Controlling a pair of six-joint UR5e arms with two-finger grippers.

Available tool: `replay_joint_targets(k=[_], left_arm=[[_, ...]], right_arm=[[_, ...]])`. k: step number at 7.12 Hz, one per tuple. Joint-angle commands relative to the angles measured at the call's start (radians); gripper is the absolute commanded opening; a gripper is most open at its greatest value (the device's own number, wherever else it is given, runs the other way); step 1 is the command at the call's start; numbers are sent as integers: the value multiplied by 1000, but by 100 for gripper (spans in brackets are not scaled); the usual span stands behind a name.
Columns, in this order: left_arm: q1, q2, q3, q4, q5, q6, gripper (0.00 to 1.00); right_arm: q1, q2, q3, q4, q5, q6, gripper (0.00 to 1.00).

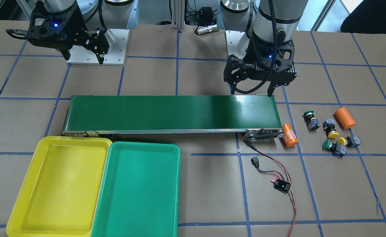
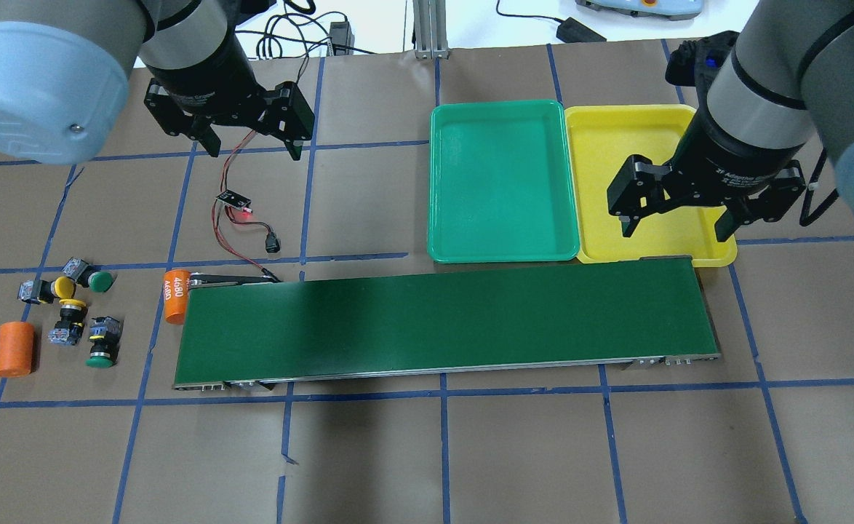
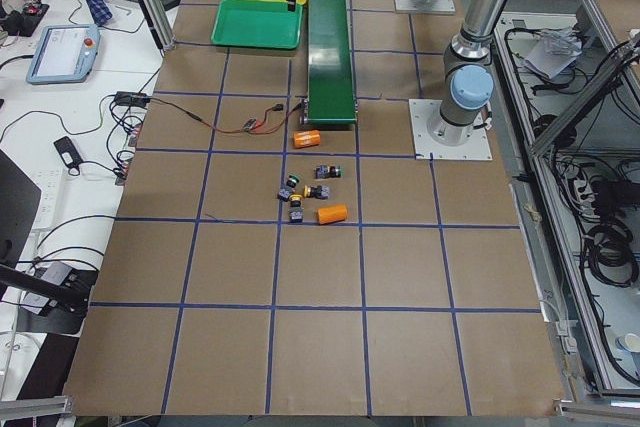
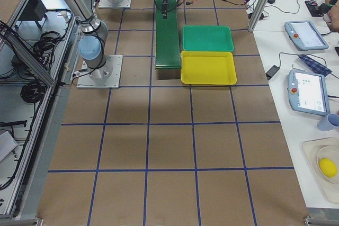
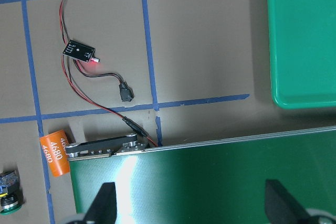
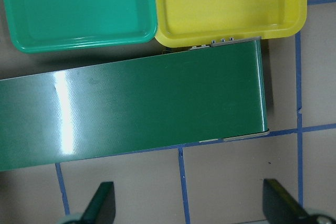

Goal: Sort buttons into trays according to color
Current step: 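Move the left gripper toward the cluster of parts beside the belt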

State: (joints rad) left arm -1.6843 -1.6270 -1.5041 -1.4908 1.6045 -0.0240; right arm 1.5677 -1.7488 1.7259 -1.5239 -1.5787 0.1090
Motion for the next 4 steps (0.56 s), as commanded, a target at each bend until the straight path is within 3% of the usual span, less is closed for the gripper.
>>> replay_joint_targets(k=[1, 4], left_arm=[[0, 12, -1, -6, 2, 1, 100], [3, 18, -4, -9, 3, 3, 100]], right_arm=[[0, 0, 6, 1, -12, 0, 100], [0, -1, 8, 11, 2, 14, 100]])
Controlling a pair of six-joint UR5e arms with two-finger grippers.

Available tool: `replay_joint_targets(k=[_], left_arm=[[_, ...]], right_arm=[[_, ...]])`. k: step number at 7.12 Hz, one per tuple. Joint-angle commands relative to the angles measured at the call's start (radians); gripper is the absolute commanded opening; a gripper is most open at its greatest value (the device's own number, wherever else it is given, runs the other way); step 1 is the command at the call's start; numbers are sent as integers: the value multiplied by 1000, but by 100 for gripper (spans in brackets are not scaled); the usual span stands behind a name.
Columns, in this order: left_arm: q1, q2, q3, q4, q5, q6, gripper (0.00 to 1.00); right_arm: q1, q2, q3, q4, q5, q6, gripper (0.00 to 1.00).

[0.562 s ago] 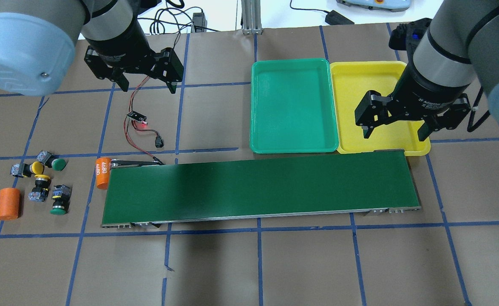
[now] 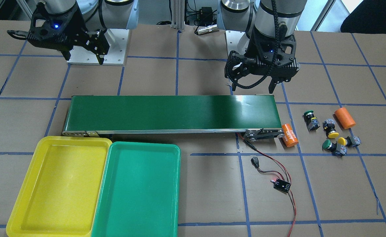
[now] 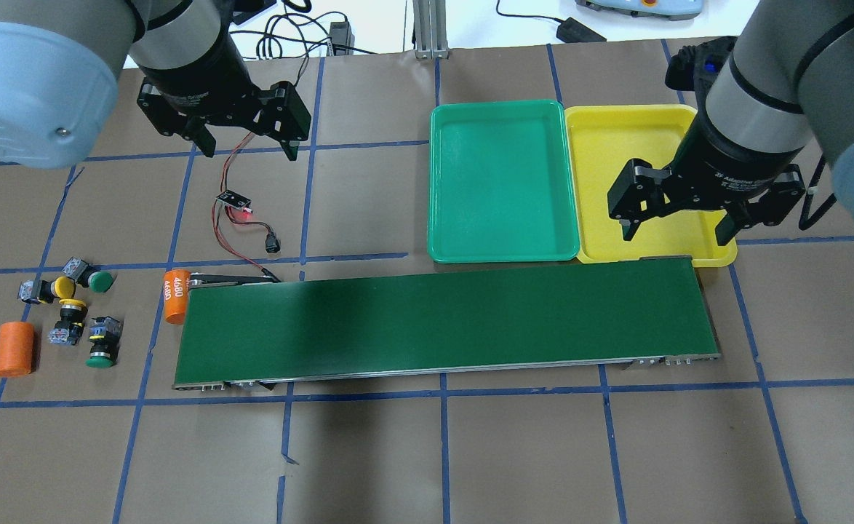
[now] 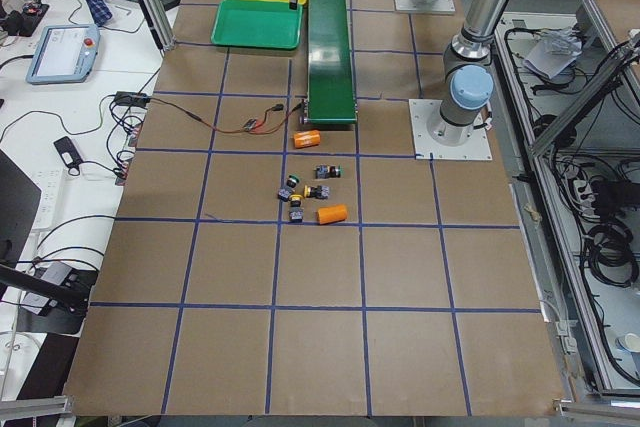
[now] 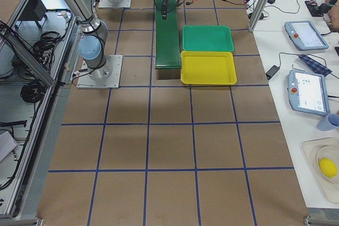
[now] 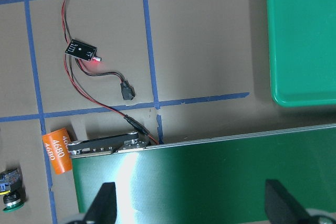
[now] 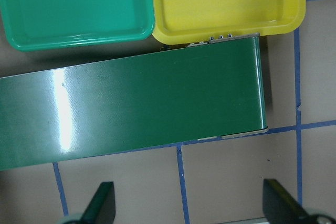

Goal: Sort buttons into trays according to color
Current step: 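Move the left gripper toward the cluster of parts beside the belt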

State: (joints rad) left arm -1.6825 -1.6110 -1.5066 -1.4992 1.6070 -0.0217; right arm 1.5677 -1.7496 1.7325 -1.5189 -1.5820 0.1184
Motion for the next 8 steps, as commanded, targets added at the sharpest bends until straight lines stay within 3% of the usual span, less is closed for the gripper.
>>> replay_joint_targets(k=[1, 5, 8], left_arm=[[1, 3, -1, -3, 2, 0, 100], [6, 26, -24, -33, 14, 8, 100], [124, 135, -224, -23, 10, 124, 100]], right_arm=[[0, -1, 1, 2, 10, 3, 100], [0, 1, 1, -6, 11, -3, 100], [0, 1, 2, -7, 10, -8, 100]])
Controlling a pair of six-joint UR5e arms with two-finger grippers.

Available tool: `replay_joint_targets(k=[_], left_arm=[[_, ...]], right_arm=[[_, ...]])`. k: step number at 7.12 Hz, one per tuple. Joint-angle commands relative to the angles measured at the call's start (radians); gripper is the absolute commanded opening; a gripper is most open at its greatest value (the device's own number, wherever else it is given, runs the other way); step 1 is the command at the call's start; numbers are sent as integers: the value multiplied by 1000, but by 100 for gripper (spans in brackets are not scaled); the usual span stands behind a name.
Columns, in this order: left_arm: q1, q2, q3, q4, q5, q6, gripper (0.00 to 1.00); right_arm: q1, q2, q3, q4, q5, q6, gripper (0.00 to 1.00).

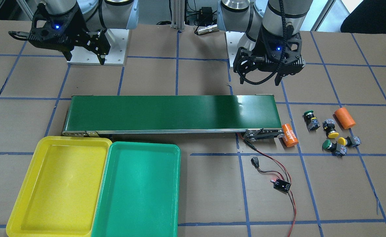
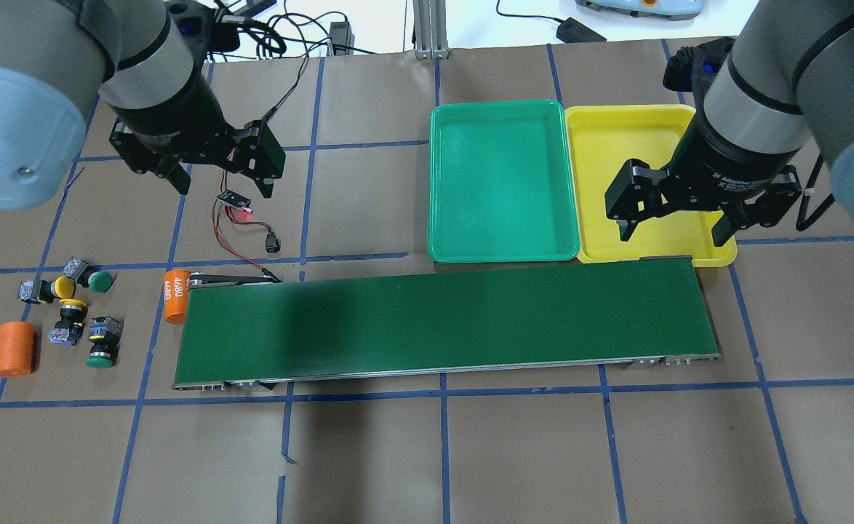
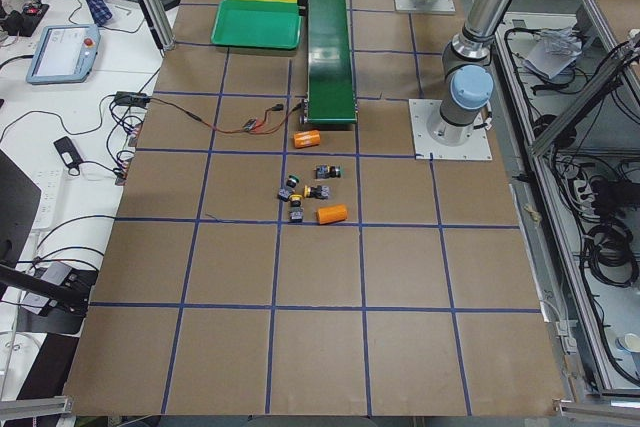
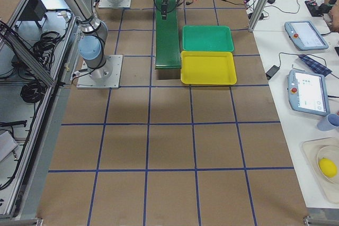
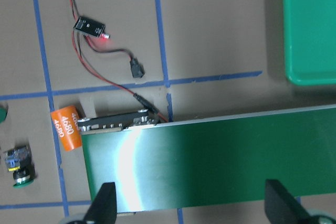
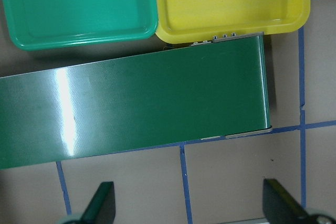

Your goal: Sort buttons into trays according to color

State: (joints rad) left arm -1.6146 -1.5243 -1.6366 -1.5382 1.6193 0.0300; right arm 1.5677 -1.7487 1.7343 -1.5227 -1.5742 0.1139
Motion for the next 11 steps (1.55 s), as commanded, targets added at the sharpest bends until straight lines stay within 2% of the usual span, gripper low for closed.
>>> replay_joint_targets(k=[1, 2, 4, 6, 8, 9, 11], left_arm=[[131, 65, -159, 57, -4, 91, 100], [215, 58, -208, 120, -10, 90, 98], [356, 12, -261, 145, -13, 94, 96], [395, -89, -357, 360, -9, 84, 97], [467, -199, -345, 436, -18, 79, 97], [478, -233, -336, 438, -57, 70, 97], [478, -313, -277, 438, -61, 32, 97]], right_arm=[[0, 0, 1, -4, 3, -2, 100], [0, 0, 1, -2, 2, 0, 100], [0, 0, 4, 1, -1, -5, 100], [0, 0, 11, -4, 0, 0, 100], [0, -2, 19, 10, -1, 3, 100], [0, 0, 24, 0, 0, 7, 100], [0, -2, 22, -1, 2, 7, 100]])
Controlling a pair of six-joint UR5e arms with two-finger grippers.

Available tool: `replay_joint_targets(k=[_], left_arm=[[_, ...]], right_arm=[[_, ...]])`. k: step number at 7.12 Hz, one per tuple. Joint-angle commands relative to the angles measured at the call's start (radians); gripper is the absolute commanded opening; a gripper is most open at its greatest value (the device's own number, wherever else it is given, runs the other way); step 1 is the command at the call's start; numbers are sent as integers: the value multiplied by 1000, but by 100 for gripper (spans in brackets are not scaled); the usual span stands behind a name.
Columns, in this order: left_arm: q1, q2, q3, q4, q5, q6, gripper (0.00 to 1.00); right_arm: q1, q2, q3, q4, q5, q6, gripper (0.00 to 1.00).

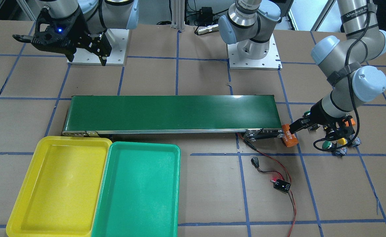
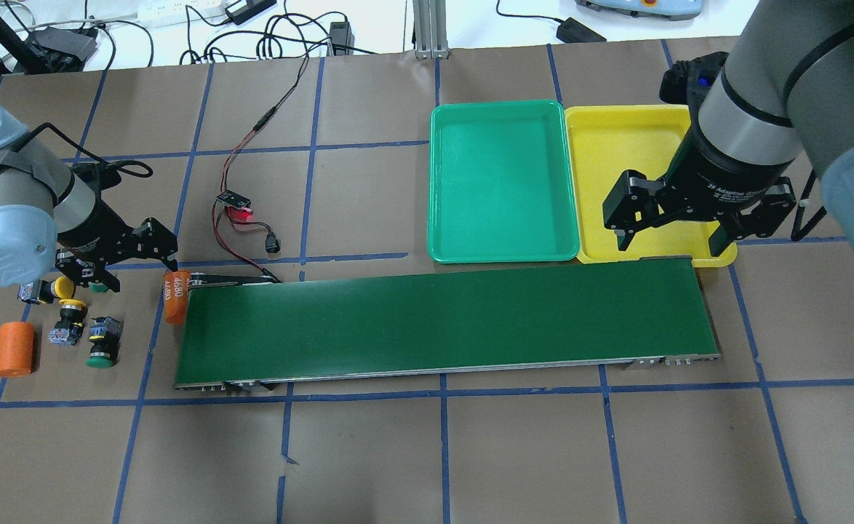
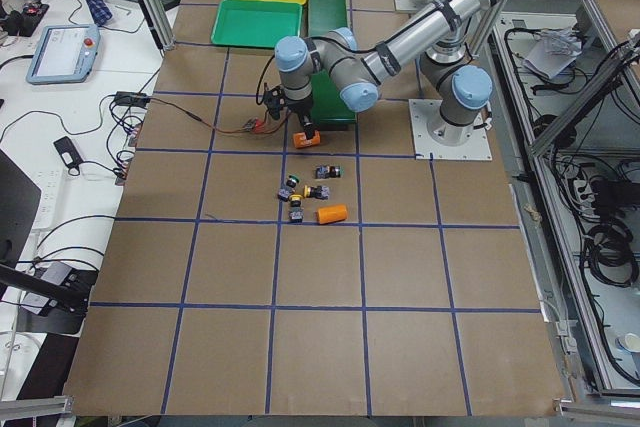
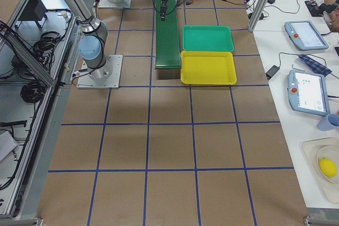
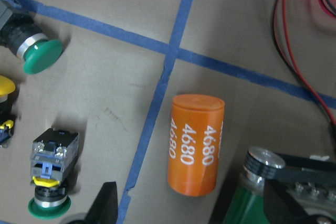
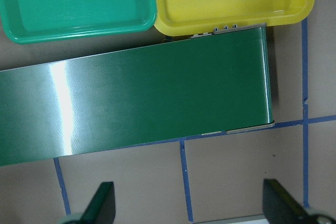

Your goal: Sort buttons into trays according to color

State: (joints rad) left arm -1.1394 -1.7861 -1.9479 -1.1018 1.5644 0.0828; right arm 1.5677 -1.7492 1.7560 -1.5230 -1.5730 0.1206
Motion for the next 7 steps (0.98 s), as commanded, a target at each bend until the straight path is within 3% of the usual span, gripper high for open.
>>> replay_joint_targets(k=[1, 7], left_arm=[[3, -71, 64, -1, -6, -20, 97], [3, -194, 82, 10, -7, -3, 95]], right_arm=[[0, -1, 2, 1, -2, 1, 100], [0, -1, 0, -2, 2, 1, 100]])
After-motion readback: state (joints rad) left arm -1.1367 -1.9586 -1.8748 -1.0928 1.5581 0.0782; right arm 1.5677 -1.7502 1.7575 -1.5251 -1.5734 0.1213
